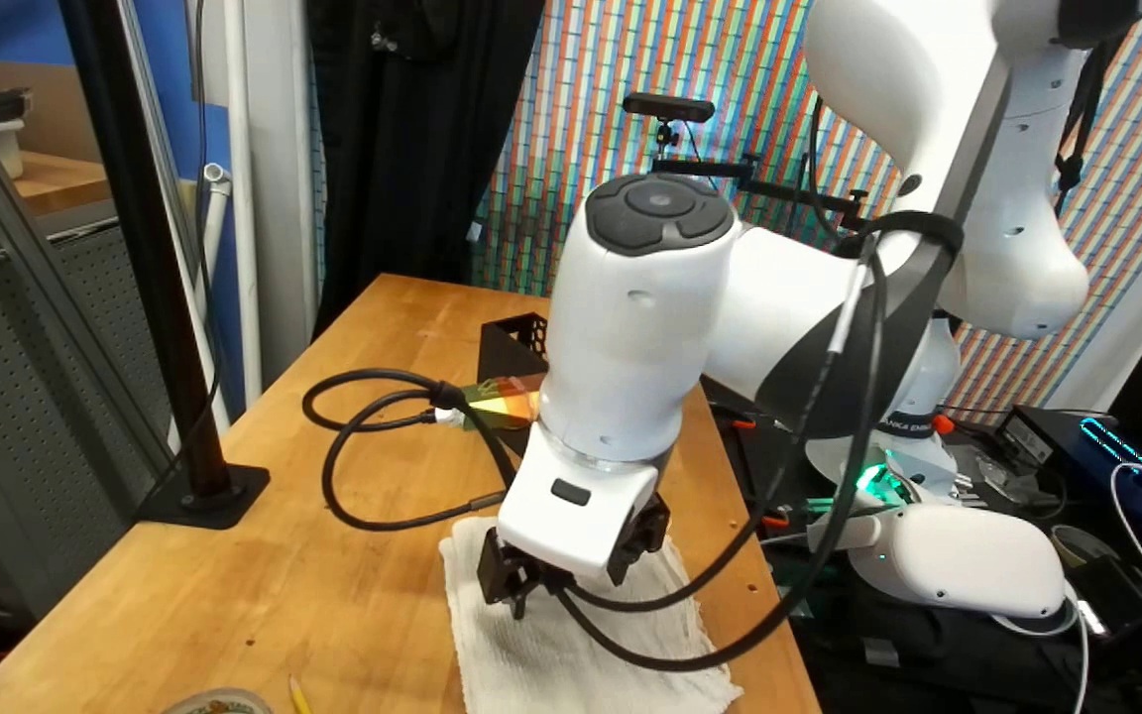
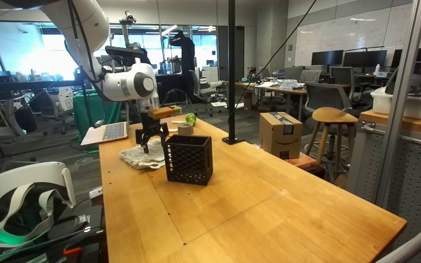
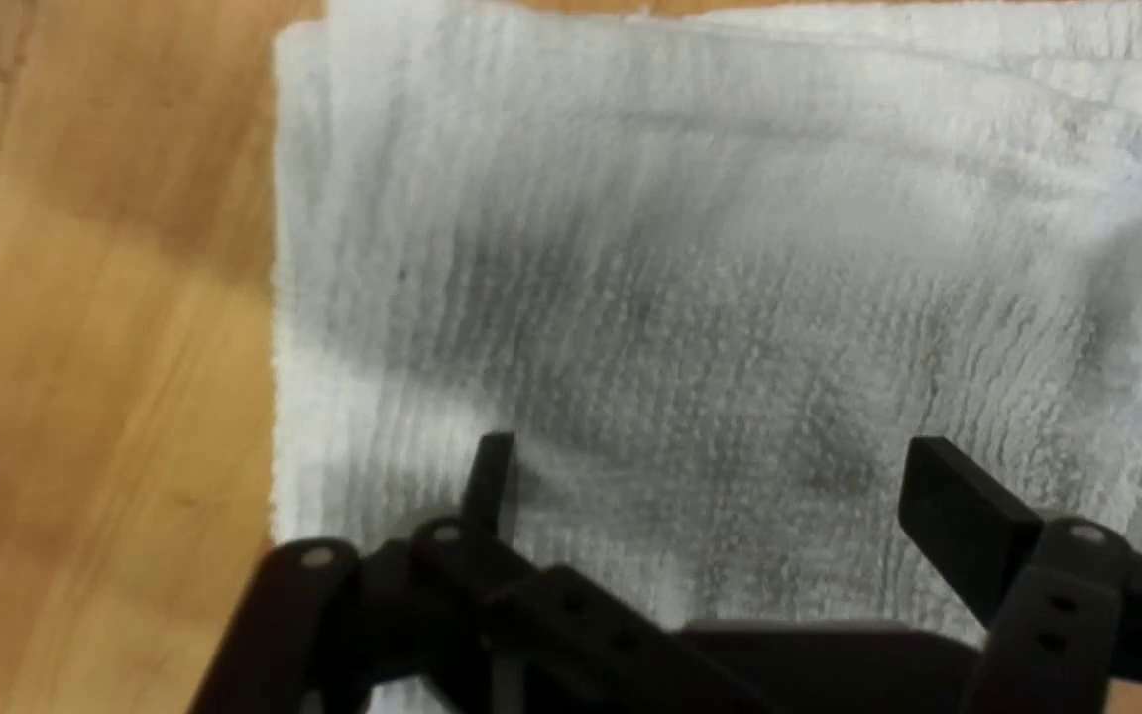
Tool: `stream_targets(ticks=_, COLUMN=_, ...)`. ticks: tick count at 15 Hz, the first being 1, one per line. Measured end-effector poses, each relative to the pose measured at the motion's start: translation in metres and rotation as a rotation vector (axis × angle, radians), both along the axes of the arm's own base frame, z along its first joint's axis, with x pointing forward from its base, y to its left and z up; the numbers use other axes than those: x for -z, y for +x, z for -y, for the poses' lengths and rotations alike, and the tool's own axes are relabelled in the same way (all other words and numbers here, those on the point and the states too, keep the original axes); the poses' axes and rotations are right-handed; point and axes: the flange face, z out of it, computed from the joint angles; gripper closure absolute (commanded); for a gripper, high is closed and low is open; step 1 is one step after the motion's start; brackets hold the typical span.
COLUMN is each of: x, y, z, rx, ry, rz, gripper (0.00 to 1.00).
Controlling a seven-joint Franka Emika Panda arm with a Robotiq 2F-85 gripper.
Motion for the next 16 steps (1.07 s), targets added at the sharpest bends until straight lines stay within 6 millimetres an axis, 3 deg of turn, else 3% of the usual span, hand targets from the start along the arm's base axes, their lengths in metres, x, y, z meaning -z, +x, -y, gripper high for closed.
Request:
stream_targets(ticks=4, x=0.019, y=0.004, z=0.014, rx=0.060, ry=-0.026, rz=-0.081, gripper=0.00)
stream_targets(ticks=5, x=0.020, y=0.001, z=0.014, rx=0.075, ry=-0.025, rz=-0.103, gripper=0.25)
stream_targets(ticks=6, x=0.022, y=-0.002, z=0.014, rx=0.088, ry=-0.025, rz=-0.124, gripper=0.26)
stream_targets(ticks=15, x=0.017, y=-0.018, z=0.014, rx=0.150, ry=-0.010, rz=-0.209, gripper=0.94)
stream_targets(ticks=16, x=0.016, y=-0.019, z=0.014, rx=0.150, ry=-0.009, rz=-0.209, gripper=0.97)
